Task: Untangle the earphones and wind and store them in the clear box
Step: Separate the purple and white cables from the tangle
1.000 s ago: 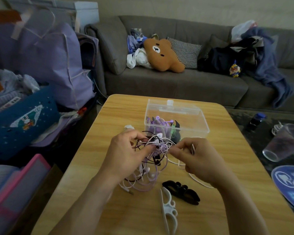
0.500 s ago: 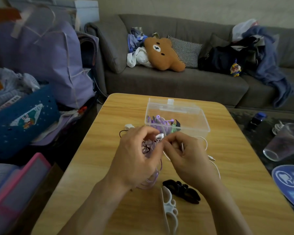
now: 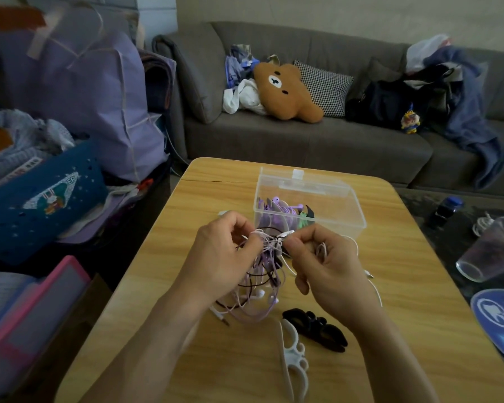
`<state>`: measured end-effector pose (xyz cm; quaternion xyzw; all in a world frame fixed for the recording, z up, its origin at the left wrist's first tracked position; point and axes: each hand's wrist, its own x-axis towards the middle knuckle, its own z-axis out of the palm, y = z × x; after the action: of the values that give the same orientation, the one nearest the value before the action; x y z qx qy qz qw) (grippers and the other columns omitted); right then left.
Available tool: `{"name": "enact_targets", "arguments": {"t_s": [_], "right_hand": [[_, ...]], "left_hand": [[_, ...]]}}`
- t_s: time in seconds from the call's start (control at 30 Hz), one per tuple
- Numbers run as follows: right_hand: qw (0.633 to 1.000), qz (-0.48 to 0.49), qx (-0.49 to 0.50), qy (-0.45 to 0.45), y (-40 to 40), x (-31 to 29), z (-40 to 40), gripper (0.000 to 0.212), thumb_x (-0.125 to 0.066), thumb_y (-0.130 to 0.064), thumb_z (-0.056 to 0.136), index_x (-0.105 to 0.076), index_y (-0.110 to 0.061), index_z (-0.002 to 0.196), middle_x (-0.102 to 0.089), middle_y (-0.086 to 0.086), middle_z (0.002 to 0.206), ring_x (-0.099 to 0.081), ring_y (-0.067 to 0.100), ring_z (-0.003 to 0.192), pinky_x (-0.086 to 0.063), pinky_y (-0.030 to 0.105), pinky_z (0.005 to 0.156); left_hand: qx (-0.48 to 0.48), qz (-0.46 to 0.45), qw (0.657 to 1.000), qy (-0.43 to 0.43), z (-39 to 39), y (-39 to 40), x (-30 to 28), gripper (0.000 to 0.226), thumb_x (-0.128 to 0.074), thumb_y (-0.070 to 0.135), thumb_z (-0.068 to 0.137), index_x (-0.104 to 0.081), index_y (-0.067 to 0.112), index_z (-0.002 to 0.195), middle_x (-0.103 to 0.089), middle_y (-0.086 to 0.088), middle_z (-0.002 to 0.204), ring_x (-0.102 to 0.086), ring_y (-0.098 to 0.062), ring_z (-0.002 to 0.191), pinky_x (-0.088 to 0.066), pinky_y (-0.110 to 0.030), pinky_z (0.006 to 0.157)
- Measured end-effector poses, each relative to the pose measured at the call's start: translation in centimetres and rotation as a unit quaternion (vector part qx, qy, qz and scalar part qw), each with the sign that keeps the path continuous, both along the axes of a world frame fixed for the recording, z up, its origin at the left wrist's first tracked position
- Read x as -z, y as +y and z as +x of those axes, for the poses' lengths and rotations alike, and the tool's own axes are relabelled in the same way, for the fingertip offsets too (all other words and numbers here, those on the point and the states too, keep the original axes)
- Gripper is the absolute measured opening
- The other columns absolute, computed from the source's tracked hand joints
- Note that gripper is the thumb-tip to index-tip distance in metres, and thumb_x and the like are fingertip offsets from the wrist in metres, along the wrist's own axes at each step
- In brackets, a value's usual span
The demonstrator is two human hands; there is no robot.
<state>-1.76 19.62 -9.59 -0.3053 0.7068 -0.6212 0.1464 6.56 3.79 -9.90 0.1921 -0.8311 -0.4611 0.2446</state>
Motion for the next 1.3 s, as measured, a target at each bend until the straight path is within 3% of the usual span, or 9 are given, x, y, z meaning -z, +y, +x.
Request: {"name": "enact_targets", "arguments": {"t_s": [0.13, 0.23, 0.43, 0.5, 0.6, 0.8, 1.0, 1.1, 1.3], "right_hand": [[1.000, 0.007, -0.020, 0.014, 0.1, -0.2, 0.2, 0.014, -0.061, -0.017, 0.098, -0.062, -0.006, 0.089, -0.054, 0.004, 0.057, -0.052, 0.019, 0.045, -0.047, 0.029, 0.048], [1.000, 0.002, -0.015, 0.003, 0.0, -0.3, 0.3, 0.014, -0.059, -0.019, 0.098, -0.062, -0.007, 0.090, -0.059, 0.000, 0.065, -0.055, 0.021, 0.049, -0.049, 0.031, 0.049], [1.000, 0.013, -0.009, -0.025, -0.5, 0.6, 0.5, 0.018, -0.054, -0.027, 0.101, -0.060, -0.010, 0.095, -0.060, -0.007, 0.075, -0.059, 0.017, 0.061, -0.054, 0.043, 0.057], [1.000, 0.002, -0.009, -0.029, -0.9, 1.1, 0.9, 0.019, -0.054, -0.027, 0.101, -0.061, -0.011, 0.093, -0.061, -0.004, 0.076, -0.058, 0.017, 0.064, -0.050, 0.034, 0.055], [0.999, -0.015, 0.020, -0.029, -1.5, 1.5, 1.4, 0.019, -0.052, -0.026, 0.103, -0.061, -0.014, 0.090, -0.061, -0.004, 0.074, -0.055, 0.008, 0.064, -0.043, 0.022, 0.058], [0.995, -0.067, 0.037, -0.062, -2.0, 1.3, 1.8, 0.020, -0.051, -0.021, 0.103, -0.059, -0.009, 0.089, -0.055, -0.012, 0.060, -0.047, 0.003, 0.053, -0.040, 0.016, 0.051], [0.978, -0.093, 0.097, -0.158, -2.6, 2.1, 1.9, 0.025, -0.053, -0.027, 0.102, -0.059, -0.009, 0.085, -0.053, -0.005, 0.059, -0.046, 0.009, 0.054, -0.040, 0.021, 0.050], [0.966, -0.116, 0.102, -0.206, -3.0, 2.3, 2.3, 0.027, -0.051, -0.025, 0.103, -0.057, -0.011, 0.080, -0.046, -0.005, 0.055, -0.040, 0.009, 0.051, -0.037, 0.019, 0.048], [0.959, -0.111, 0.090, -0.245, -2.9, 1.8, 1.9, 0.029, -0.050, -0.024, 0.104, -0.056, -0.013, 0.078, -0.040, -0.004, 0.056, -0.035, 0.006, 0.049, -0.029, 0.019, 0.046]], "left_hand": [[-0.015, -0.039, 0.999, -0.034, 0.1, -0.1, 0.1, 0.009, -0.058, 0.031, 0.096, -0.056, 0.024, 0.091, -0.065, 0.007, 0.077, -0.060, 0.000, 0.067, -0.046, -0.017, 0.053], [0.011, 0.006, 1.000, -0.027, 0.2, -0.1, 0.0, 0.006, -0.059, 0.026, 0.097, -0.056, 0.023, 0.094, -0.067, 0.003, 0.078, -0.060, -0.002, 0.062, -0.047, -0.017, 0.053], [0.076, 0.103, 0.992, -0.012, 0.3, -0.6, 0.1, 0.025, -0.075, 0.022, 0.087, -0.065, 0.025, 0.109, -0.075, 0.007, 0.089, -0.069, -0.009, 0.080, -0.056, -0.026, 0.079], [0.104, 0.105, 0.989, -0.032, 0.4, -0.6, 0.1, 0.030, -0.076, 0.024, 0.086, -0.069, 0.025, 0.115, -0.075, 0.007, 0.094, -0.070, -0.008, 0.083, -0.058, -0.030, 0.080], [0.142, 0.086, 0.984, -0.061, 0.7, -0.3, -0.1, 0.020, -0.072, 0.017, 0.090, -0.074, 0.024, 0.109, -0.076, 0.008, 0.090, -0.071, -0.008, 0.080, -0.059, -0.027, 0.072], [0.148, 0.050, 0.985, -0.074, 0.5, -0.4, 0.0, 0.012, -0.071, 0.013, 0.086, -0.076, 0.020, 0.094, -0.074, 0.002, 0.079, -0.069, -0.013, 0.072, -0.058, -0.034, 0.068], [0.158, 0.025, 0.984, -0.077, 0.3, -0.4, 0.2, 0.011, -0.063, 0.016, 0.085, -0.073, 0.021, 0.087, -0.072, -0.006, 0.077, -0.065, -0.029, 0.072, -0.052, -0.047, 0.064], [0.162, 0.025, 0.982, -0.089, 0.4, -0.8, 0.1, 0.013, -0.064, 0.012, 0.085, -0.072, 0.022, 0.087, -0.071, -0.006, 0.075, -0.065, -0.025, 0.067, -0.053, -0.045, 0.062], [0.162, 0.025, 0.983, -0.088, 0.5, -1.5, 0.4, 0.015, -0.064, 0.015, 0.093, -0.076, 0.022, 0.100, -0.076, 0.001, 0.085, -0.071, -0.020, 0.080, -0.057, -0.046, 0.076]]}}
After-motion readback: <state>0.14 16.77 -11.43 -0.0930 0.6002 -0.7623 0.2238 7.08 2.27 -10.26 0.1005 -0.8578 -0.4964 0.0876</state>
